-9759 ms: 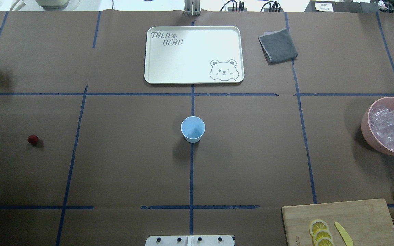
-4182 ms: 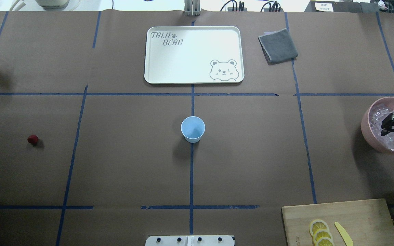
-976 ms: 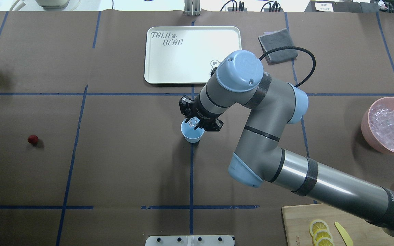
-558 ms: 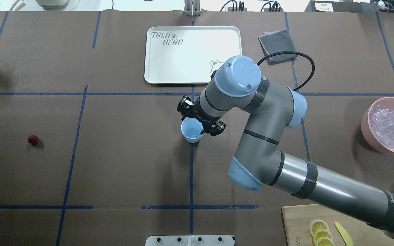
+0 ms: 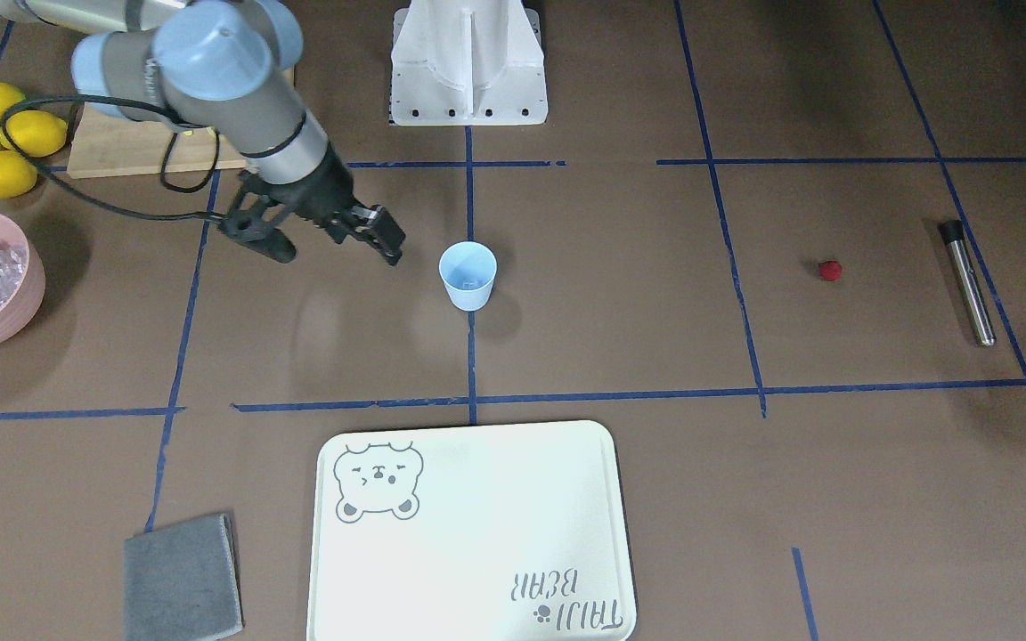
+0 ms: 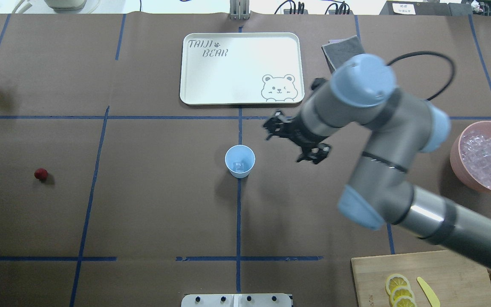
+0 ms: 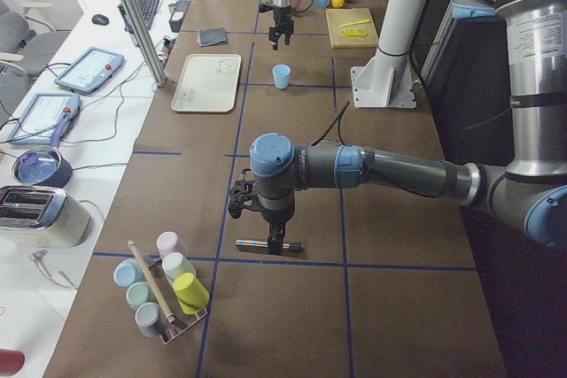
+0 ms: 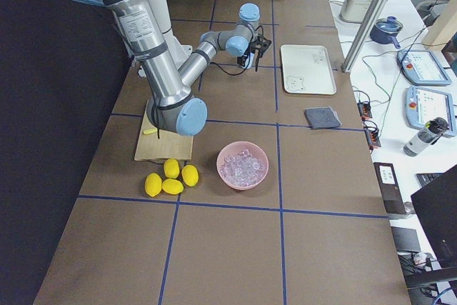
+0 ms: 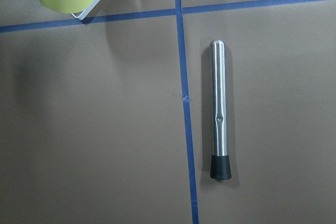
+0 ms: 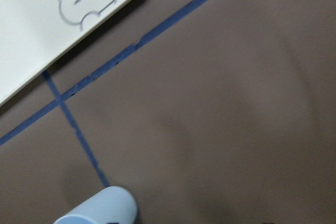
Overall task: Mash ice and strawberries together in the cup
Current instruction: 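Move the empty right gripper back over the pink ice bowl, then lower the right gripper into the bowl and grasp another ice cube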
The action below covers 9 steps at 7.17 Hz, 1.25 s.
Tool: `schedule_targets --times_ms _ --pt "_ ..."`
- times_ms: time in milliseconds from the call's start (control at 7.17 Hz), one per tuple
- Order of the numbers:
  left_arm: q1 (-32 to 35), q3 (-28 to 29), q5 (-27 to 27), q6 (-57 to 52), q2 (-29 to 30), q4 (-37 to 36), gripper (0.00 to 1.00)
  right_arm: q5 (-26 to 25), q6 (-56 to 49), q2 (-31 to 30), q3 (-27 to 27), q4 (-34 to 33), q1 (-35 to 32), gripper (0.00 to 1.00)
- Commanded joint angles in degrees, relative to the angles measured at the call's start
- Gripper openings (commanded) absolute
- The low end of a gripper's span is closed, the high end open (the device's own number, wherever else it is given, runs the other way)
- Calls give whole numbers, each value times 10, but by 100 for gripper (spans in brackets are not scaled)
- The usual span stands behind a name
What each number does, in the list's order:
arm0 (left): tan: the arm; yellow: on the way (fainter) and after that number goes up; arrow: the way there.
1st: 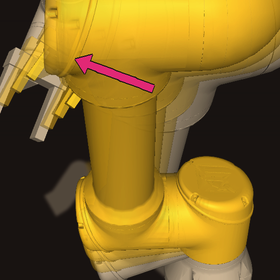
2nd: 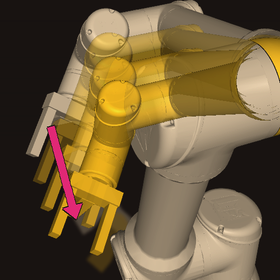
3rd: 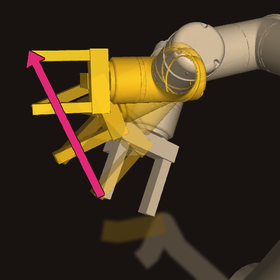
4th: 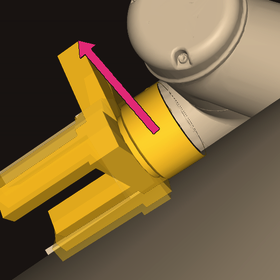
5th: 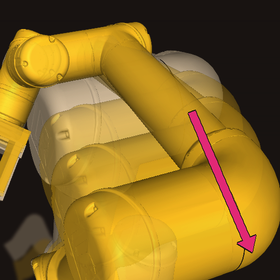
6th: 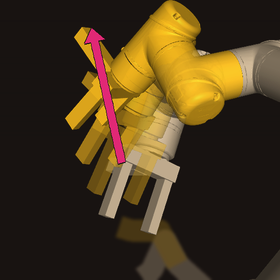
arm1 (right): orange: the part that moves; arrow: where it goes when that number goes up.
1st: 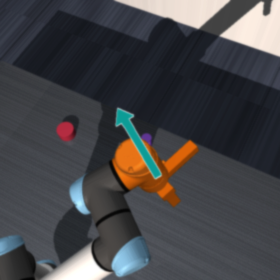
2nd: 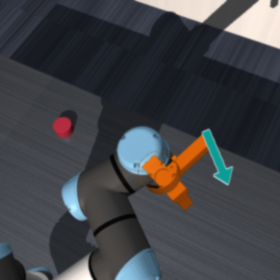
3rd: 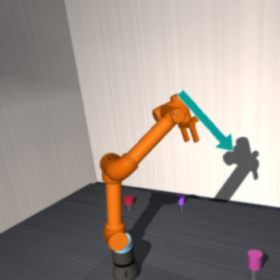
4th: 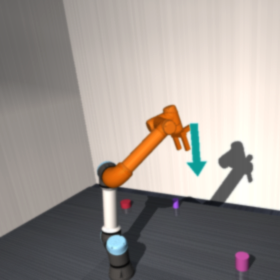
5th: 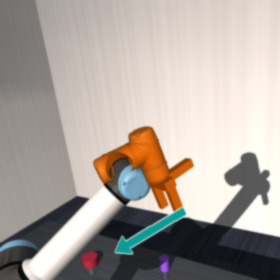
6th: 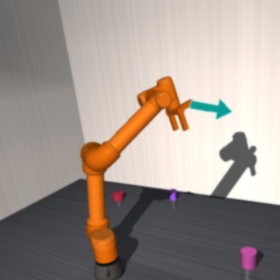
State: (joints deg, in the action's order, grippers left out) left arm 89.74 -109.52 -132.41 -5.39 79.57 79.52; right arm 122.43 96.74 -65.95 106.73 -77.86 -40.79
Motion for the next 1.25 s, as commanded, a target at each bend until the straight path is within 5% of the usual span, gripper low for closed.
schedule_targets --times_ms 0,418,697,1115 --pt "0 1 0 0 0 -1 100 78 -217 -182 82 -1 -112 99" --pt "0 -3 -2 0 -12 0 100 98 -593 -339 81 0 -233 99" --pt "0 -5 -3 0 -13 0 100 52 -767 -368 53 2 -254 99" --pt "0 -6 -2 0 -13 0 100 10 -824 -364 14 9 -250 99"
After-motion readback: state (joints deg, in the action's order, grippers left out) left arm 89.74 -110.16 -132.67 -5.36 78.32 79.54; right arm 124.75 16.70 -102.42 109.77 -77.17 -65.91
